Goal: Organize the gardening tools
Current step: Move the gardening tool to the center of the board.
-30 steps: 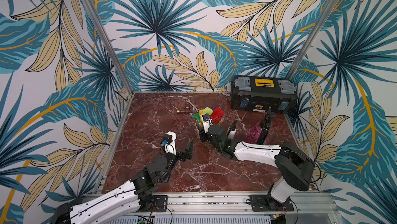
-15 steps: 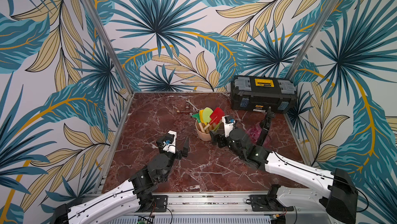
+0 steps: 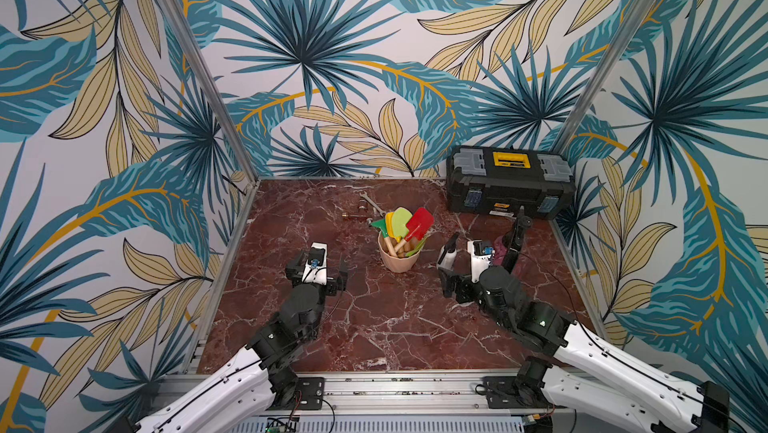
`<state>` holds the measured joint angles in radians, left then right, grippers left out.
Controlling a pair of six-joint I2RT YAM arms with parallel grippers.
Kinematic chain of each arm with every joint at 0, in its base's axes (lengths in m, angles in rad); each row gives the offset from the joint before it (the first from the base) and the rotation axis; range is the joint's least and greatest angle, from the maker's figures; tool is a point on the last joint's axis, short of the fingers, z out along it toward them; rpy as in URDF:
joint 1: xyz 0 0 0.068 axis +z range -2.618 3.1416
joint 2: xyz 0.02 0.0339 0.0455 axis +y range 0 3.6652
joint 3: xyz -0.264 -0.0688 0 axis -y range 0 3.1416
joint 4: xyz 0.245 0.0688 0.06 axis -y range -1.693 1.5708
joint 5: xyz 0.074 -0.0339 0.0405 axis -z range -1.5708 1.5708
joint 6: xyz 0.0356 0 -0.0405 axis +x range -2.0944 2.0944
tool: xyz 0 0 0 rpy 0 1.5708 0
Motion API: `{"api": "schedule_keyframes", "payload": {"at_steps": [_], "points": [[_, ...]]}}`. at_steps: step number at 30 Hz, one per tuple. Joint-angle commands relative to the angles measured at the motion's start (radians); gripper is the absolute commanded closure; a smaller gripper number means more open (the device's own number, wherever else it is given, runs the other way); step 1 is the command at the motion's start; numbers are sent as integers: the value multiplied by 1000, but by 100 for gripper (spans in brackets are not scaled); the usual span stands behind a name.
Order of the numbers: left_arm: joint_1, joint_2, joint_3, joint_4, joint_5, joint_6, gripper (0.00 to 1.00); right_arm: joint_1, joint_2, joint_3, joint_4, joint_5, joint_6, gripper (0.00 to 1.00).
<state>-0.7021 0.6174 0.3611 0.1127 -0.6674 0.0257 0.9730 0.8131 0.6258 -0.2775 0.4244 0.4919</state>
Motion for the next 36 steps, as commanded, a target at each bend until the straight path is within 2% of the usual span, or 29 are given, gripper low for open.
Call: {"api": "schedule_keyframes", "payload": {"at_steps": [1,12,19,22,27,36], "points": [[53,8,30,-42,73,-17,0,-6,-30,-44,-131,-20,96,1],[191,41,21,-33,206,-56,0,-63,-98,-122,-232,-12,251,1],[227,76,-13,27,239,-64,0,-120,-74,-128,-262,102,325,1],[241,95,-24,43,250,-68,0,-170,-56,-162,-172,114,259,1],[253,119,-36,66,272,-70,0,-288,-51,-238,36,30,110,3],[260,125,-39,75,282,-62,0,-404,-5,-286,152,-55,50,4]]}}
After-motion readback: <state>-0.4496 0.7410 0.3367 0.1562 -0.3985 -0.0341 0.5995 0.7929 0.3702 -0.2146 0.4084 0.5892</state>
